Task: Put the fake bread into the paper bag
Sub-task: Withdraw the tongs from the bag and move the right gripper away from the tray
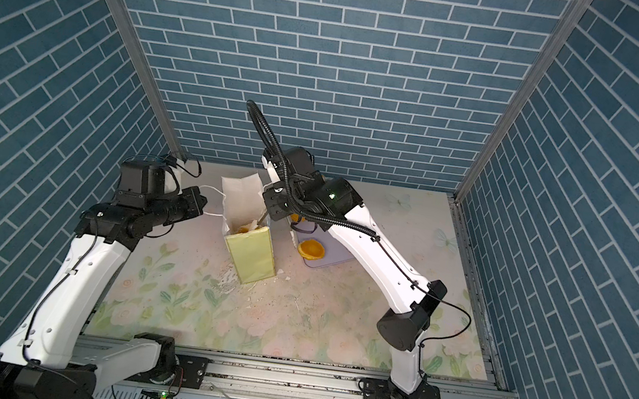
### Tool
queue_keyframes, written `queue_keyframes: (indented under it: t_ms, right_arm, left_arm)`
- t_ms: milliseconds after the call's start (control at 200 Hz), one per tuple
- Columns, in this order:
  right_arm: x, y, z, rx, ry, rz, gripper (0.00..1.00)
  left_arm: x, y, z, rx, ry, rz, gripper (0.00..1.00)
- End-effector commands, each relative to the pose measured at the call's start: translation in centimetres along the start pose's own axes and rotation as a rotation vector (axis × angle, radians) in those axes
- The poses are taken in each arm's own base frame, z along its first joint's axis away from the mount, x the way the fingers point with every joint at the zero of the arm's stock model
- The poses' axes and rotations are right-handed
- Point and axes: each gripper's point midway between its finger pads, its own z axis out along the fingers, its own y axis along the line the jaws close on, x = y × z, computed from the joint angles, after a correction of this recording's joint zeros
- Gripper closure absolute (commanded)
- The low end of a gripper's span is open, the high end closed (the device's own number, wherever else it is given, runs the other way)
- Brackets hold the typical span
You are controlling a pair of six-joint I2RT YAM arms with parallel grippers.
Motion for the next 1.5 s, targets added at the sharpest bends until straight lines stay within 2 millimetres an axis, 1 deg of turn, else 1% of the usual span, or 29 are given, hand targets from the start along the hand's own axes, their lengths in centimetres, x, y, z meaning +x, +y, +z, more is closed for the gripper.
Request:
queue_keyframes:
  t_ms: [0,175,235,365,500,610,755,835,920,935,985,1090,1125,1180,1270,1365,1496]
  right_arm:
    - [-3.6,-0.9,-5.7,0.021,-0.15,-0.056,0.86]
    - [-5.3,-2.7,-9.3,0.055,-0.229,-0.057,0.87]
    - [-5.5,-3.4,-10.4,0.066,-0.242,-0.06,0.87]
    - [-5.7,-5.6,-12.7,0.107,-0.272,-0.035,0.88]
    - [-6.1,-7.4,-15.2,0.156,-0.323,-0.016,0.89]
    - [-5.8,-9.7,-16.6,0.228,-0.337,0.003,0.89]
    - [-4.5,-13.4,-17.9,0.344,-0.322,0.028,0.9]
    - [-3.0,-16.0,-17.7,0.42,-0.284,0.04,0.9]
    - [-0.7,-19.8,-16.7,0.523,-0.214,0.067,0.91]
    - [-0.2,-20.4,-16.2,0.536,-0.199,0.068,0.91]
    - [1.6,-23.2,-15.3,0.596,-0.163,0.094,0.9]
    - [4.5,-28.3,-12.9,0.683,-0.12,0.086,0.9]
    - [5.7,-29.8,-11.8,0.693,-0.096,0.088,0.9]
    - [7.0,-32.2,-10.6,0.705,-0.085,0.099,0.9]
    - [8.5,-35.6,-9.2,0.74,-0.098,0.074,0.88]
    - [9.4,-38.2,-8.0,0.717,-0.157,0.064,0.88]
    - [10.4,-41.3,-6.5,0.719,-0.156,0.035,0.88]
  left_arm:
    - [-0.3,-0.1,-0.4,-0.006,-0.008,0.017,1.0]
    - [-0.4,-0.2,-0.5,-0.002,-0.012,0.016,1.0]
    - [-0.4,-0.3,-0.4,0.0,-0.011,0.014,1.0]
    - [-0.7,-0.4,-0.4,0.001,-0.014,0.013,1.0]
    - [-0.6,-0.3,-0.3,-0.001,-0.01,0.012,1.0]
    - [-0.7,-0.4,-0.2,-0.001,-0.01,0.011,1.0]
    - [-0.7,-0.3,-0.3,-0.004,-0.008,0.015,1.0]
    - [-0.7,-0.3,-0.2,-0.007,-0.007,0.014,1.0]
    - [-0.9,-0.5,-0.2,-0.002,-0.009,0.014,1.0]
    - [-1.0,-0.5,-0.2,-0.002,-0.009,0.012,1.0]
    - [-1.1,-0.5,-0.2,-0.002,-0.011,0.014,1.0]
    - [-0.9,-0.3,0.1,-0.014,0.002,0.019,1.0]
    - [-0.9,-0.2,0.2,-0.018,0.006,0.019,1.0]
    - [-1.0,-0.2,0.2,-0.022,0.005,0.018,1.0]
    - [-1.2,-0.1,0.0,-0.03,-0.001,0.018,1.0]
    - [-1.2,0.1,0.0,-0.043,0.0,0.019,1.0]
    - [-1.1,0.3,0.1,-0.057,0.002,0.006,1.0]
